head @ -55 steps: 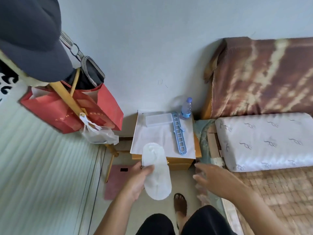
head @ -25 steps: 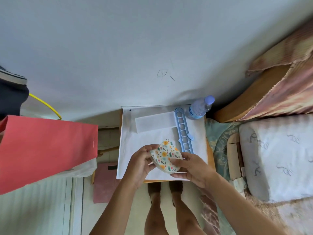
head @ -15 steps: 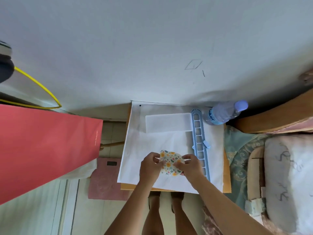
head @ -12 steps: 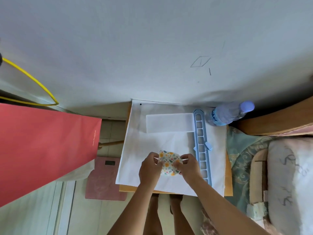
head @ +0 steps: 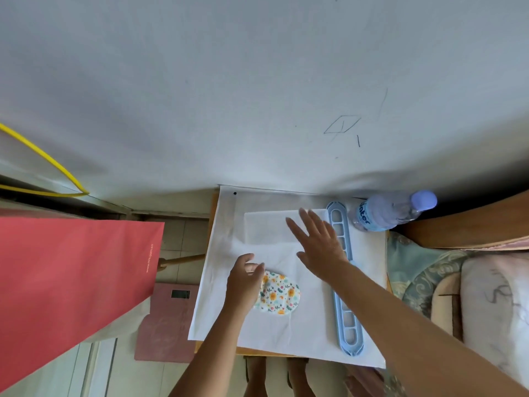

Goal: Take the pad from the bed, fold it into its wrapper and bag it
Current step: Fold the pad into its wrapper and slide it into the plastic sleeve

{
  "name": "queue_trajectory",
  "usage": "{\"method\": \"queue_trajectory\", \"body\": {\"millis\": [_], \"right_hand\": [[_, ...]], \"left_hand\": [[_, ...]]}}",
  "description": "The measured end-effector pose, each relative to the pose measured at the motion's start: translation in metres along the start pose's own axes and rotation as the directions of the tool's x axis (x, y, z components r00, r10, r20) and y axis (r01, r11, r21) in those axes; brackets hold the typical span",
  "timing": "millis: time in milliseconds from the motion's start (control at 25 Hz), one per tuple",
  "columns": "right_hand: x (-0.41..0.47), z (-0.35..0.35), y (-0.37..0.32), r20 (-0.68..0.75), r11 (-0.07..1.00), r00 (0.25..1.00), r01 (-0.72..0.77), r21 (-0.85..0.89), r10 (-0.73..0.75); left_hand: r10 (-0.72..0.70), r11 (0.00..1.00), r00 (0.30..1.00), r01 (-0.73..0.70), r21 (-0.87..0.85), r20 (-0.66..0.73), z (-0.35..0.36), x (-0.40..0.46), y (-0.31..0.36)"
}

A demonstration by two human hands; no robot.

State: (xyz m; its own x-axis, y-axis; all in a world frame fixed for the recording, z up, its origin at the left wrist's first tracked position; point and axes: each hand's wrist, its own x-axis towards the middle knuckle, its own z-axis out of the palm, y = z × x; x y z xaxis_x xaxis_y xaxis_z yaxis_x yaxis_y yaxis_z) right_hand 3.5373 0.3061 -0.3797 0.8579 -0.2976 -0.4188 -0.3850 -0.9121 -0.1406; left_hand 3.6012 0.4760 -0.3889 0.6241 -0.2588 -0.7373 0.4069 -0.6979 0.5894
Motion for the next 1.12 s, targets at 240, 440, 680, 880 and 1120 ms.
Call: {"method": "queue_trajectory", "body": {"millis": [240,440,680,880,1120], "right_hand": [[0.046,0.004,0.009,0.133,0.952,0.976,0.199,-0.234,-0.171],[0.027,-0.002,0.008,0.107,0.990,0.990,0.100,-0.097,-0.089],[-0.019,-0.020,0.003,0.272,0.709,0.960,-0.144,0.690,-0.070],[-0.049,-0.023,-0.008,0.296,0.542,0.953,-0.216,0.812,-0.062],[-0.069,-0.030,-0.023,0.081,0.831,0.994,0.017,0.555,-0.074]], "left_hand": [[-0.033,0.983,0.988,0.060,-0.173,0.154,0.009,0.012,0.002],[-0.048,0.937,0.985,0.101,-0.334,0.164,0.011,0.004,0.005],[-0.010,0.686,0.958,0.216,-0.695,0.288,0.012,-0.011,0.019],[-0.025,0.679,0.954,0.234,-0.695,0.297,0.012,-0.024,0.023],[-0.044,0.688,0.989,0.130,-0.713,0.138,0.014,-0.036,0.024]]}}
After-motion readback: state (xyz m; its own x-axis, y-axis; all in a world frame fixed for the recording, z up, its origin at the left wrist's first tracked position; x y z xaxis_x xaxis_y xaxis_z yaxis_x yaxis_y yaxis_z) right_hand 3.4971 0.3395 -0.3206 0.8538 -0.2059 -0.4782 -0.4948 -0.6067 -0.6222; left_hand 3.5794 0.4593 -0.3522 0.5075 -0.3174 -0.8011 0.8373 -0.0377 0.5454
